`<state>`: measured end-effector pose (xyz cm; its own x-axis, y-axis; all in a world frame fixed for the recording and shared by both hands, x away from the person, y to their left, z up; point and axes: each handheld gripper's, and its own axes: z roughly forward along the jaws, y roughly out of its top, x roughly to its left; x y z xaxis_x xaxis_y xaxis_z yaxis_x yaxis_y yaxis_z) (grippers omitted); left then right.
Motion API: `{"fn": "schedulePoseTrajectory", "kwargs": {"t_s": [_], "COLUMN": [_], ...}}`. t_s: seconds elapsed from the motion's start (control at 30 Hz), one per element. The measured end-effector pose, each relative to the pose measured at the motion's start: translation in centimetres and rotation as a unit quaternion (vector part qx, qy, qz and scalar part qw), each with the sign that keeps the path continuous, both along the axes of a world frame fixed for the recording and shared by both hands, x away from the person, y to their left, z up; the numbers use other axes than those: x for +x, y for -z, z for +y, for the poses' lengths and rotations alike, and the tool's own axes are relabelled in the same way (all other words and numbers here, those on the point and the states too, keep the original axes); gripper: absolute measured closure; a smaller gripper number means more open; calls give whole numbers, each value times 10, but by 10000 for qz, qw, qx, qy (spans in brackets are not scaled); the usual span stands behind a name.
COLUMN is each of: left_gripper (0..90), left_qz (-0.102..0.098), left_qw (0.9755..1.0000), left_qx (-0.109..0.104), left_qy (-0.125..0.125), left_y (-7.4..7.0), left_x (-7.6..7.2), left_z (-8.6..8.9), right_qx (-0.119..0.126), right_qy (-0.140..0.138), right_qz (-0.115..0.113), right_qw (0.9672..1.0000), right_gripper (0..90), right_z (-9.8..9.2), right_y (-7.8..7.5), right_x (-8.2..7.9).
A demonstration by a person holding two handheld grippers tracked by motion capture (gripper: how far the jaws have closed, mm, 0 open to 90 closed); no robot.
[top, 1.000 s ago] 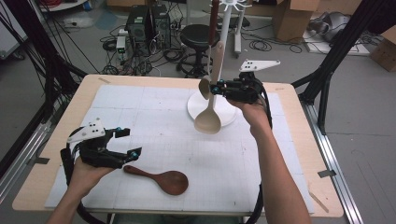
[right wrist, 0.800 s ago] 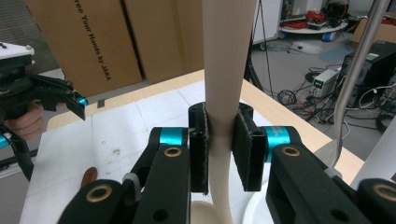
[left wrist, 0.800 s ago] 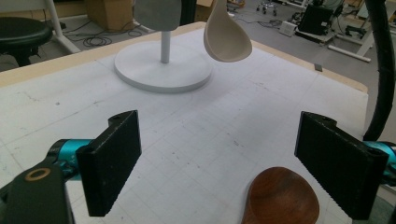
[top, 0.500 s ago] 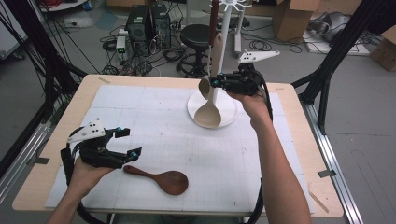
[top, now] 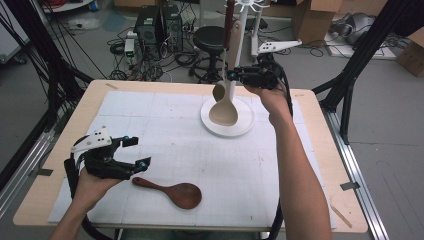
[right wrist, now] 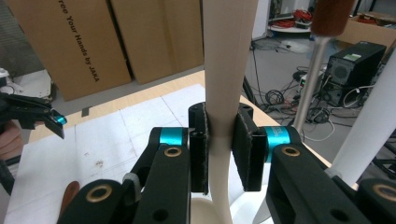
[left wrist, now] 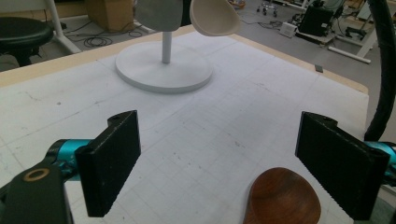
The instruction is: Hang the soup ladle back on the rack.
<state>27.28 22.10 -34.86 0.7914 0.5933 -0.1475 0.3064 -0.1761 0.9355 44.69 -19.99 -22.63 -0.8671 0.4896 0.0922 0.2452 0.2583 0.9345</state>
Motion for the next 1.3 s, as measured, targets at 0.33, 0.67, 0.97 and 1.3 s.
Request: {"fn": "schedulePoseTrajectory", "kwargs": {"t_s": [0.33,0.67,0.97,1.3], "left_gripper": [146,145,145,145], "left_qz": [-18,-10,-1,0], "left_qw": [10000,10000,10000,10000], "left_qx": [-1,-22,-38,-48], "left_qy": [7,18,24,74], "left_y": [0,0,0,0], "left_x": [0,1,0,0], "left_z": [1,1,1,0], "right_qx": [-84,-143,-90,-126], "right_qy": [57,169,280,448], "right_qz": [-35,121,147,171], "right_qw": [9999,9997,9995,9988], "right_gripper": [782,781,781,776], "right_z": [3,0,-1,-2], "right_y": [-22,-19,-19,-15], "right_x": [9,18,24,30]}}
